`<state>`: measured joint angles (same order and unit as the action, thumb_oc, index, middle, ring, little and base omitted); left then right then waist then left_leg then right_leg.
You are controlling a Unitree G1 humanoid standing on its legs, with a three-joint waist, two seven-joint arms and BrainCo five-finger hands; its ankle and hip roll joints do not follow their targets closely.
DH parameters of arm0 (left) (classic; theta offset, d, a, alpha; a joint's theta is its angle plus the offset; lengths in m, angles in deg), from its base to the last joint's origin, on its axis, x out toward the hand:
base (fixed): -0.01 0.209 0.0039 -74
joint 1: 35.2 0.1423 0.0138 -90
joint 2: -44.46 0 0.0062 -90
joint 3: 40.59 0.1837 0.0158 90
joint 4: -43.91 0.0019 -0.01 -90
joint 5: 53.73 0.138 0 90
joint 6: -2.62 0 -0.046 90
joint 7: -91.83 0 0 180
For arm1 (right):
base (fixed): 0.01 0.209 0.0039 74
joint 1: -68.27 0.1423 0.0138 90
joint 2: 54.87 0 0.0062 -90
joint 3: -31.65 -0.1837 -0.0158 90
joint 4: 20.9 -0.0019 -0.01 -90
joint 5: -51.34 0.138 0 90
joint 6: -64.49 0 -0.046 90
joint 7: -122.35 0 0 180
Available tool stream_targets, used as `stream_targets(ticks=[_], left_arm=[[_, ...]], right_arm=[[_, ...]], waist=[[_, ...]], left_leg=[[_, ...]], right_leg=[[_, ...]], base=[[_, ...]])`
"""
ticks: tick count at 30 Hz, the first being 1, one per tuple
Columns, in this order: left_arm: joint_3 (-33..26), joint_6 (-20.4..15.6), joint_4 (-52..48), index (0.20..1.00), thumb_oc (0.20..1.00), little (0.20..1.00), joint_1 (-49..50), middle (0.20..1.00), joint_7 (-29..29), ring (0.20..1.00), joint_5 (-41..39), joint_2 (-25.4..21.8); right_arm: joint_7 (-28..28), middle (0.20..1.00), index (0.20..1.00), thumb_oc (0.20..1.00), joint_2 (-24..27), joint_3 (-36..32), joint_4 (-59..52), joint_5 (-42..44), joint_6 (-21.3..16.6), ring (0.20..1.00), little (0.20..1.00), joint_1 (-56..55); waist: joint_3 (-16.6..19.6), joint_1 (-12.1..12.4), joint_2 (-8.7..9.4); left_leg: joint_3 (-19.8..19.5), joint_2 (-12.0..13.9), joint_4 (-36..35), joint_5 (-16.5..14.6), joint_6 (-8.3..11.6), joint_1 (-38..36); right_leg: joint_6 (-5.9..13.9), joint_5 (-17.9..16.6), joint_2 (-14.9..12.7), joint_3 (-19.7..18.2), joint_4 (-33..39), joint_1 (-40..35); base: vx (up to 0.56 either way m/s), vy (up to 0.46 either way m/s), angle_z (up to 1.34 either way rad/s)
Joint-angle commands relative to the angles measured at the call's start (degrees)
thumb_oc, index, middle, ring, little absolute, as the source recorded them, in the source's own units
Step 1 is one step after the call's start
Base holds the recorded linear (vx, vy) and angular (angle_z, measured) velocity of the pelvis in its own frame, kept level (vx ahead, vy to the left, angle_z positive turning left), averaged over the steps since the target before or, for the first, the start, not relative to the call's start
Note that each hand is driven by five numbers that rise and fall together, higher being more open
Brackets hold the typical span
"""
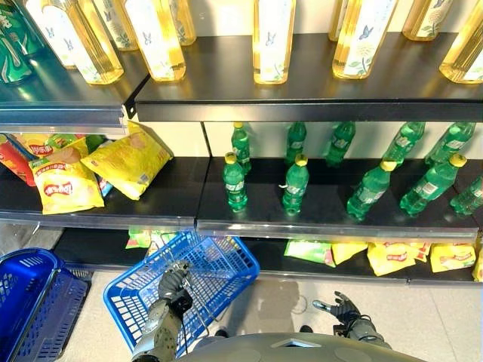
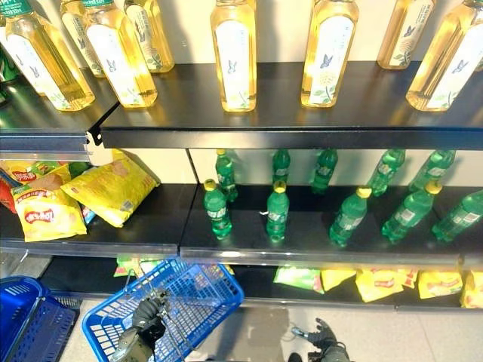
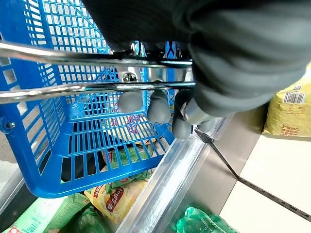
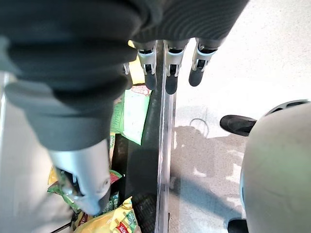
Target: Pick up the snacks into the basket
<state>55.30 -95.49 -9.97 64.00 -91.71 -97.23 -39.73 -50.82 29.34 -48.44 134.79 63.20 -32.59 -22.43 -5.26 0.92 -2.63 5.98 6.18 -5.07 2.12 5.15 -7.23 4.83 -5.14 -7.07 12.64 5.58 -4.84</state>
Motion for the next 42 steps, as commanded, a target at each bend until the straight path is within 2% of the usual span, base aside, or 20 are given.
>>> stream_targets(ticks=[1,16,24,29,30,31,39,42], left_arm=[[-1.07,-5.03,-3.02,0.2,0.2,0.2,-5.54,0.2,1.22,0.2,1.06,-0.88],[-3.04,-5.12,-1.68,0.2,0.2,0.2,-3.95,0.2,0.56,0.2,1.36,-0.86],[-4.6,-4.03,6.87,0.2,0.2,0.2,-3.94,0.2,-0.11,0.2,2.78,-0.45],[-4.72,-3.81,12.0,0.2,0.2,0.2,-5.17,0.2,-0.77,0.2,4.32,-0.13],[-4.76,-3.81,13.02,0.2,0.2,0.2,-5.51,0.2,-1.1,0.2,4.88,-0.11],[-4.76,-3.82,13.03,0.2,0.2,0.2,-5.52,0.2,-1.1,0.2,4.88,-0.1],[-5.8,-4.32,14.77,0.2,0.2,0.2,-6.39,0.2,-1.29,0.2,5.91,0.11],[-6.2,-4.52,14.24,0.2,0.2,0.2,-6.24,0.2,-1.22,0.2,6.07,0.0]], right_arm=[[0.28,1.0,1.0,1.0,0.25,1.08,1.69,-1.3,-0.88,1.0,1.0,3.39],[0.5,1.0,1.0,1.0,0.56,1.4,-0.22,-1.79,-1.06,1.0,1.0,3.33],[0.05,1.0,1.0,1.0,1.12,1.61,-7.44,0.58,-1.44,1.0,1.0,3.47],[0.52,1.0,1.0,1.0,1.93,2.5,-16.89,1.53,-2.49,1.0,1.0,4.38],[0.59,1.0,1.0,1.0,2.51,3.08,-22.15,1.14,-3.02,1.0,1.0,4.78],[0.6,1.0,1.0,1.0,2.52,3.08,-22.19,1.14,-2.99,1.0,1.0,4.76],[1.14,1.0,1.0,1.0,6.41,1.67,-43.16,-0.54,-6.38,1.0,1.0,4.92],[-0.03,1.0,1.0,1.0,7.0,-0.13,-50.0,2.66,-7.87,1.0,1.0,3.67]], waist=[[-1.9,1.09,2.27],[-2.43,1.94,2.51],[-2.97,2.56,2.59],[-3.08,2.73,2.59],[-3.13,2.71,2.6],[-3.15,2.71,2.59],[-3.43,2.34,2.86],[-3.61,2.02,2.88]], left_leg=[[-1.55,-0.91,0.07,-1.15,-0.57,0.29],[-1.97,-0.81,0.07,-0.99,-0.6,0.33],[-3.18,-0.85,0.07,-0.66,-0.44,0.7],[-3.6,-0.94,0.07,-0.64,-0.47,0.75],[-3.55,-0.94,0.07,-0.7,-0.5,0.69],[-3.55,-0.94,0.07,-0.7,-0.5,0.67],[-2.91,-0.84,0.07,-1.07,-0.58,0.24],[-2.54,-0.78,0.07,-1.18,-0.55,0.06]], right_leg=[[2.7,1.63,-1.9,1.23,-0.58,-2.95],[2.66,1.66,-1.82,1.71,-0.58,-3.28],[2.55,1.99,-1.81,2.91,-0.58,-3.78],[2.47,2.13,-1.81,3.49,-0.58,-4.13],[2.49,2.18,-1.83,3.51,-0.58,-4.17],[2.49,2.18,-1.83,3.51,-0.58,-4.19],[2.6,2.31,-1.95,3.28,-0.58,-4.35],[2.71,2.29,-2.0,3.2,-0.58,-4.25]], base=[[0.0,0.0,0.0],[0.0,0.0,0.0],[0.0,-0.003,0.09],[0.0,0.0,0.05],[0.0,0.003,0.08],[0.0,0.005,0.09],[0.0,0.002,0.03],[0.0,0.0,0.0]])
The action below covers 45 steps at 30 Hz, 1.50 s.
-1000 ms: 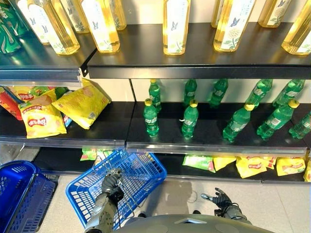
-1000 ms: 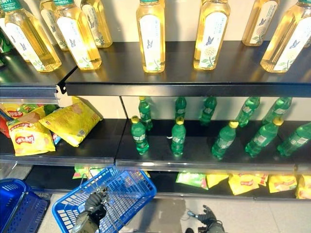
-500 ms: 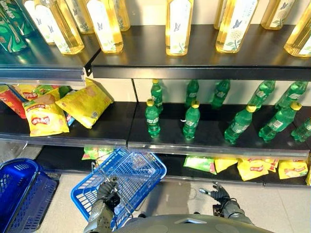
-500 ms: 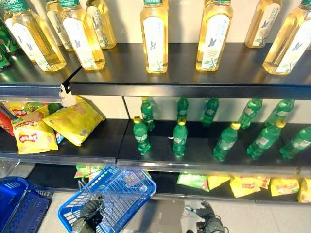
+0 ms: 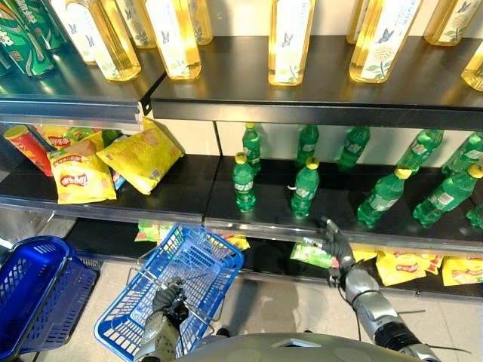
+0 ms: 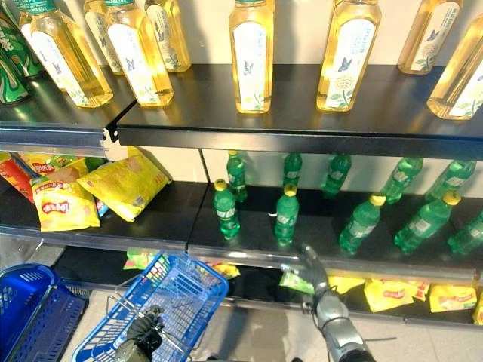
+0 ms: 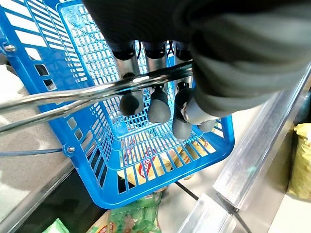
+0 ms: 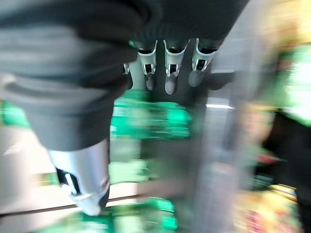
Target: Pick up the snacks into the basket
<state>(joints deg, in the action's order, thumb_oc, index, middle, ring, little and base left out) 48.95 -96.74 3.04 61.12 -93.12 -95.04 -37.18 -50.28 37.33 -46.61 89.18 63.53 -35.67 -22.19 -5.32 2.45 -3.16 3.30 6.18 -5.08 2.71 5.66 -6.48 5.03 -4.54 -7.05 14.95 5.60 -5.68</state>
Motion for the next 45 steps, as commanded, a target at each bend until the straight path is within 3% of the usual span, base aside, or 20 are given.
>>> stream_targets(ticks=[1,8,27,30,31,36,40,45], left_arm=[[0.05,-3.18,1.21,0.2,0.2,0.2,-3.38,0.2,0.31,0.2,3.92,-2.59],[-0.37,-3.34,-0.82,0.2,0.2,0.2,-2.01,0.2,1.41,0.2,3.83,-2.79],[-0.46,-3.04,-1.42,0.2,0.2,0.2,-0.45,0.2,1.2,0.2,3.41,-3.32],[-0.3,-3.16,-1.89,0.2,0.2,0.2,-1.08,0.2,0.99,0.2,3.14,-3.69],[0.15,-3.61,-3.73,0.2,0.2,0.2,-2.09,0.2,0.73,0.2,2.22,-4.22],[0.81,-4.52,-5.08,0.2,0.2,0.2,-4.65,0.2,0.27,0.2,1.86,-5.2],[0.87,-4.6,-4.88,0.2,0.2,0.2,-6.38,0.2,0.06,0.2,1.31,-5.57],[0.31,-4.78,-5.15,0.2,0.2,0.2,-6.68,0.2,-0.12,0.2,0.9,-5.33]], right_arm=[[-0.63,1.0,1.0,1.0,-0.73,-2.45,-5.53,2.97,-5.2,1.0,1.0,3.15],[-1.75,1.0,1.0,1.0,0.68,-4.8,-8.97,4.46,-6.29,1.0,1.0,3.41],[4.8,1.0,1.0,1.0,1.43,-3.73,2.58,-0.95,-3.95,1.0,1.0,15.23],[5.28,1.0,1.0,1.0,1.95,-3.58,2.57,-1.56,-3.89,1.0,1.0,16.59],[5.7,1.0,1.0,1.0,2.76,-3.88,1.07,-1.87,-4.06,1.0,1.0,17.48],[6.1,1.0,1.0,1.0,3.51,-5.98,-2.61,-1.99,-4.96,1.0,1.0,17.47],[4.86,1.0,1.0,1.0,4.1,-8.0,-8.56,-1.91,-6.51,1.0,1.0,14.3],[4.14,1.0,1.0,1.0,4.74,-9.12,-12.87,-3.24,-7.39,1.0,1.0,11.43]], waist=[[-3.61,0.41,3.46],[-4.12,0.58,3.43],[-6.71,3.17,3.05],[-8.11,3.3,2.78],[-11.29,3.26,2.36],[-14.01,3.01,2.13],[-13.57,1.41,2.2],[-13.04,0.51,1.85]], left_leg=[[0.24,-0.77,0.08,-1.77,-1.05,-0.71],[1.22,-0.79,0.08,-2.13,-1.17,-1.12],[0.94,-1.65,0.08,-2.45,-1.57,-0.95],[0.97,-1.68,0.29,-1.83,-1.99,-0.68],[0.61,-1.56,5.34,-2.5,-2.25,3.48],[-0.87,-2.23,14.84,-4.33,-2.48,13.15],[-1.64,-1.81,22.17,-6.47,-2.23,20.96],[-1.73,-1.05,27.09,-8.31,-2.03,25.36]], right_leg=[[2.53,1.67,-2.05,0.88,-0.6,-3.36],[2.76,1.59,-2.27,0.31,-0.6,-3.26],[3.28,1.09,-3.5,1.87,-1.25,-3.63],[2.96,2.31,-4.19,1.57,-5.57,-1.63],[2.69,3.86,-5.28,1.47,-10.37,2.08],[2.79,5.74,-7.75,1.47,-19.59,10.64],[2.78,8.3,-8.87,1.4,-26.97,16.86],[2.31,10.21,-9.08,0.92,-31.92,21.49]], base=[[0.0,0.0,0.0],[0.01,0.007,-0.03],[0.0,0.001,0.0],[-0.12,0.03,0.04],[-0.28,0.032,0.04],[-0.21,0.03,0.21],[-0.12,0.0,0.13],[-0.08,-0.011,0.13]])
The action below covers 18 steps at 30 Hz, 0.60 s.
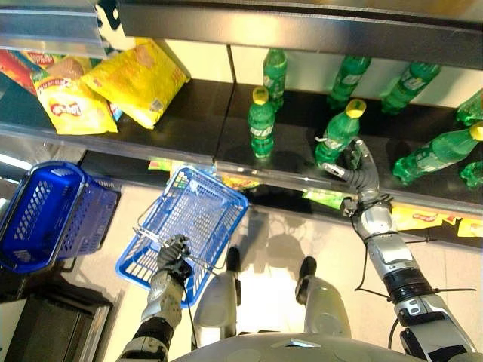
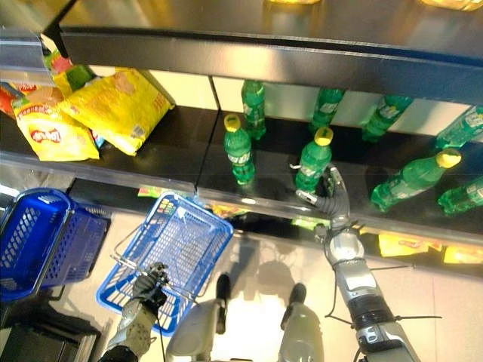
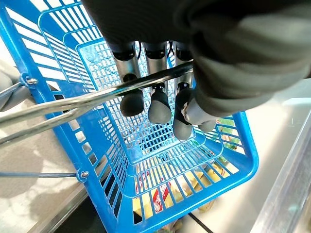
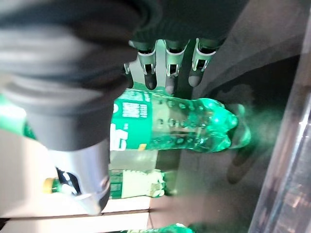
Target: Pick up the snacks into the basket
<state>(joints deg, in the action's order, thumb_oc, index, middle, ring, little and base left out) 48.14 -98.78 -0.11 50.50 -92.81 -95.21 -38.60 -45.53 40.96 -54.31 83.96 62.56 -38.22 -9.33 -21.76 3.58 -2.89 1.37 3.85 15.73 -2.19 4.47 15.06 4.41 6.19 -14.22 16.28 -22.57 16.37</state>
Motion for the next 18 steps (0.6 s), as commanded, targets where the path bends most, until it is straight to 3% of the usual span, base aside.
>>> stream_targets(ticks=[1,18], left_arm=[[1.11,-2.79,-2.9,0.2,0.2,0.2,4.27,0.2,-0.37,0.2,0.83,-3.82],[3.98,-2.86,-4.73,0.2,0.2,0.2,4.79,0.2,-1.06,0.2,-1.06,-3.61]], right_arm=[[-0.47,1.0,1.0,1.0,1.31,-2.05,-9.0,-2.92,-4.99,1.0,1.0,-2.21],[8.16,1.0,1.0,1.0,1.92,-1.06,-6.63,-6.2,-4.27,1.0,1.0,10.24]], waist=[[3.21,-0.84,1.4],[2.88,0.01,0.66]], left_leg=[[0.24,1.79,7.65,-3.78,-0.77,5.3],[1.02,2.61,12.93,-5.89,-1.62,10.15]], right_leg=[[2.69,0.16,-1.87,-0.58,-5.34,1.06],[2.16,2.2,-2.28,-1.8,-10.38,6.89]], base=[[-0.05,-0.011,0.0],[0.0,0.005,-0.04]])
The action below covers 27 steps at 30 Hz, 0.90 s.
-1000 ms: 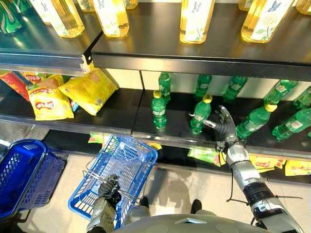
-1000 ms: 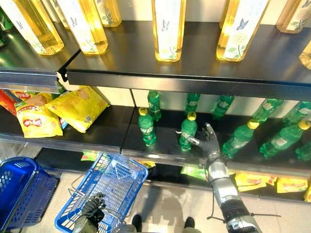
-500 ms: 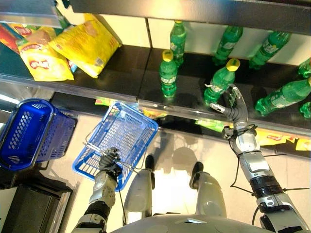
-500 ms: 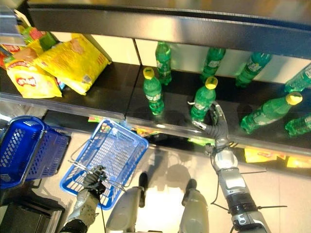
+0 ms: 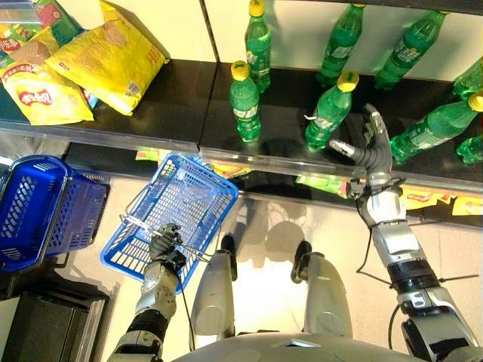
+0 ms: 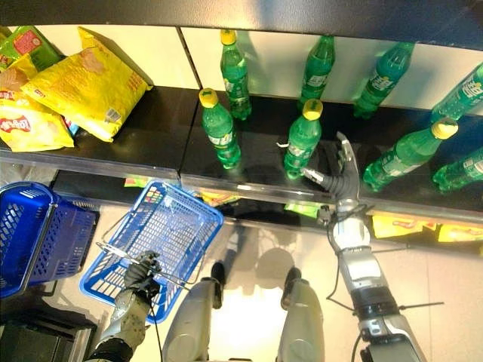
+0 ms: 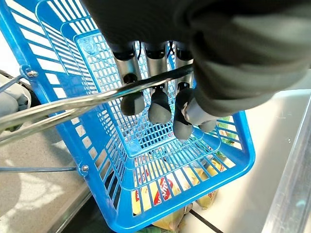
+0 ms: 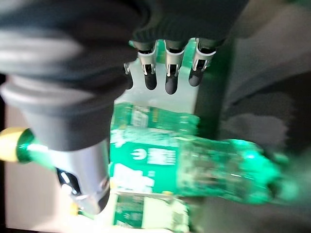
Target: Pick up the snacks into the basket
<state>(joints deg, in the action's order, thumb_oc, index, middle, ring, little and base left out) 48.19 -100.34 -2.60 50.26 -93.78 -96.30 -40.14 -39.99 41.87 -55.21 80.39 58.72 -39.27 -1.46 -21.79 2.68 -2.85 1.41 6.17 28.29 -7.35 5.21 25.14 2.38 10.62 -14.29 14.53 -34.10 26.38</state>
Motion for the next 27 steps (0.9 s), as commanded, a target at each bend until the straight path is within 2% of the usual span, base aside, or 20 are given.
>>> stream_targets(ticks=[1,7,13,19,27], left_arm=[[3.98,-1.28,-2.24,0.2,0.2,0.2,5.13,0.2,-0.01,0.2,-0.03,-2.18],[4.29,-0.81,-2.87,0.2,0.2,0.2,5.55,0.2,0.18,0.2,-0.79,-2.75],[4.48,-0.31,-3.02,0.2,0.2,0.2,5.85,0.2,0.63,0.2,-1.52,-2.96],[4.27,0.21,-2.3,0.2,0.2,0.2,5.8,0.2,1.05,0.2,-1.32,-2.73],[4.02,0.08,-1.71,0.2,0.2,0.2,5.31,0.2,1.06,0.2,-0.75,-2.55]], right_arm=[[3.3,1.0,1.0,1.0,1.13,-0.19,-2.47,-2.63,-2.97,1.0,1.0,3.44],[4.09,1.0,1.0,1.0,1.99,1.8,1.33,-1.76,-1.69,1.0,1.0,10.0],[1.71,1.0,1.0,1.0,2.7,5.5,3.33,0.06,-0.69,1.0,1.0,14.79],[-1.95,1.0,1.0,1.0,2.17,7.92,1.26,0.34,-0.34,1.0,1.0,13.41],[-3.03,1.0,1.0,1.0,1.27,8.26,1.88,-0.25,-0.19,1.0,1.0,10.85]], waist=[[3.03,1.07,0.63],[3.07,2.05,0.61],[2.33,2.79,0.81],[1.81,2.89,1.14],[1.43,2.88,1.29]], left_leg=[[0.97,0.34,0.28,-0.77,-2.37,0.12],[0.76,0.06,-0.2,-0.44,-2.35,0.12],[0.57,-0.24,-0.69,-0.01,-2.23,0.06],[0.16,-0.39,-1.09,0.29,-2.25,-0.16],[0.08,-0.41,-1.15,0.36,-2.33,-0.19]], right_leg=[[4.21,-2.17,-2.25,0.0,1.16,-3.05],[4.14,-2.3,-2.17,0.17,1.32,-3.13],[3.95,-2.28,-2.2,0.48,1.31,-3.56],[3.82,-2.27,-2.28,0.61,1.33,-3.94],[3.81,-2.25,-2.18,0.74,1.22,-3.93]], base=[[0.0,0.0,0.0],[0.01,0.0,0.0],[0.01,-0.007,0.02],[0.01,-0.007,0.01],[0.0,0.0,0.0]])
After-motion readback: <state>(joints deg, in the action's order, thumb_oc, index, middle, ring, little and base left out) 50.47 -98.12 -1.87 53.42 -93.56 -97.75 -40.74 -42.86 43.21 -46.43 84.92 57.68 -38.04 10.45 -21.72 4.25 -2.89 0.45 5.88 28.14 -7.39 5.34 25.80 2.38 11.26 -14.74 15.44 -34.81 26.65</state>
